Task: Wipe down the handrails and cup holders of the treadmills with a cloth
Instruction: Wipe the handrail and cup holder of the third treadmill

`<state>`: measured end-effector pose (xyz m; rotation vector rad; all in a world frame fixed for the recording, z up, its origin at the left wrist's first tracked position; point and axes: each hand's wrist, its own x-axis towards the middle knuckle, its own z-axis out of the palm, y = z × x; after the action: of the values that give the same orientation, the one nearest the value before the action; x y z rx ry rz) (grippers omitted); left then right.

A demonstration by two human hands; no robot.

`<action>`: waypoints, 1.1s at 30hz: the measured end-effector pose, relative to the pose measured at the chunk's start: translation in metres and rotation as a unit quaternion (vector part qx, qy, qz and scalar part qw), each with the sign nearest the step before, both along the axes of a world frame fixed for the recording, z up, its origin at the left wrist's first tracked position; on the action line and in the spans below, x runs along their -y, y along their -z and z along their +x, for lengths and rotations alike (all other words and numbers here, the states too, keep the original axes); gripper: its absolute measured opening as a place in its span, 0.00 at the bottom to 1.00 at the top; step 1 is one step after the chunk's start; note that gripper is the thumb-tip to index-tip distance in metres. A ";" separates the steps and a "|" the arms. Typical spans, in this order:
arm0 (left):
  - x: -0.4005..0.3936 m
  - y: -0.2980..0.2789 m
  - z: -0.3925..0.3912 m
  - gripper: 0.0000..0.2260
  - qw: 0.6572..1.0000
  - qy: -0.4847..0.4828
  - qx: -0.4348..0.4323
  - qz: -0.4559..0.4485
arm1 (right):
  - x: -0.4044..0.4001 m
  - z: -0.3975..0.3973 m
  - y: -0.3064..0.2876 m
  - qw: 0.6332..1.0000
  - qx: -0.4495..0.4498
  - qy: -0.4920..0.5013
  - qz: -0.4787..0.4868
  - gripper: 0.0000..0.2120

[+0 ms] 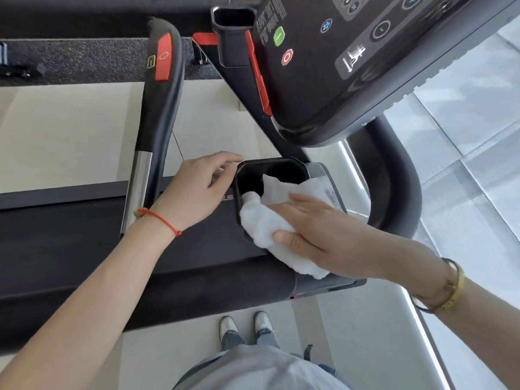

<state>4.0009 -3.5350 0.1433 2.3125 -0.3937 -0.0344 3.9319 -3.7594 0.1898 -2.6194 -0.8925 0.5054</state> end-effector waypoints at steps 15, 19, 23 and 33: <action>-0.003 -0.001 -0.003 0.14 1.000 0.001 -0.021 0.004 | -0.066 -0.004 0.018 0.971 0.153 0.111 -0.145 0.24; -0.006 -0.004 -0.004 0.14 0.999 -0.004 -0.036 -0.006 | -0.093 0.012 0.031 0.956 0.128 0.240 -0.107 0.23; -0.009 -0.008 -0.006 0.14 0.999 -0.009 -0.047 -0.025 | -0.101 0.036 0.037 0.945 0.110 0.303 -0.052 0.24; -0.017 -0.011 -0.035 0.16 1.000 -0.020 -0.013 0.018 | -0.068 0.001 0.027 0.969 0.154 0.184 -0.064 0.23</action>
<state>3.9664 -3.5183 0.1541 2.3531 -0.3361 -0.0530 3.9331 -3.6918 0.1629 -2.9394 -0.4406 0.0594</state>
